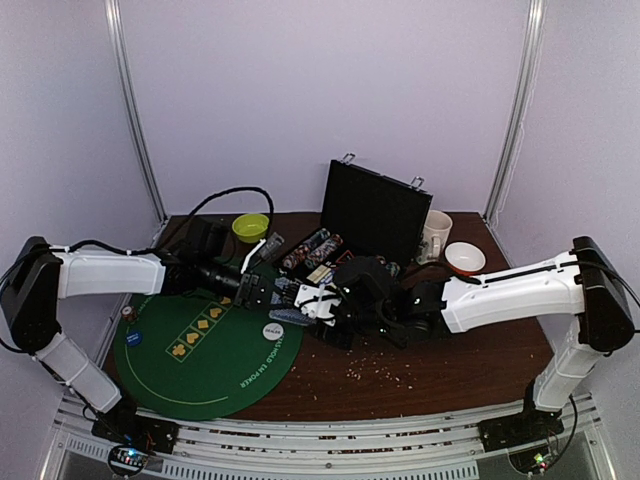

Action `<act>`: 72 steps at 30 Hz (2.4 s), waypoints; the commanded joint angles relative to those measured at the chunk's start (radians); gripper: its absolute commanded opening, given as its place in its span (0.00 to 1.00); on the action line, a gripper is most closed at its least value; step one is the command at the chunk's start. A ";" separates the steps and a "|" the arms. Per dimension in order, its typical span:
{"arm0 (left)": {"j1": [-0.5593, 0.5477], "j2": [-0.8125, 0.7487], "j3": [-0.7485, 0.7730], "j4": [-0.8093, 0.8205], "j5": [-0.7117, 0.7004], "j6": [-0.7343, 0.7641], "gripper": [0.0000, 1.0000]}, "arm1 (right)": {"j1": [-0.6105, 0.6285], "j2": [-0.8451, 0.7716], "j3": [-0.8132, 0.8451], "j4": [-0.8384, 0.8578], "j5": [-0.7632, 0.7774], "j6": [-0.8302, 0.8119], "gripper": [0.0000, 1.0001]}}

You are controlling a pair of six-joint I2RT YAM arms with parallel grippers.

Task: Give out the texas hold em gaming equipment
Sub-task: Pass from the right arm to the left, then place the face-down deck piles at the center of the board.

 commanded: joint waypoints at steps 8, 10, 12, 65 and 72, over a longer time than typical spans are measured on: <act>0.002 -0.003 -0.021 0.067 0.025 -0.111 0.00 | 0.003 -0.098 -0.079 0.128 0.059 -0.071 1.00; 0.003 -0.003 -0.018 0.071 0.022 -0.124 0.00 | 0.003 -0.102 -0.087 0.150 0.034 -0.085 1.00; 0.003 -0.004 -0.019 0.083 0.022 -0.144 0.00 | 0.003 -0.090 -0.083 0.153 0.027 -0.105 1.00; 0.001 -0.036 -0.058 0.230 0.081 -0.192 0.00 | -0.051 -0.174 -0.112 0.123 -0.195 0.159 1.00; -0.010 -0.034 -0.046 0.068 -0.044 0.050 0.00 | -0.152 -0.298 -0.221 0.203 -0.367 0.430 0.99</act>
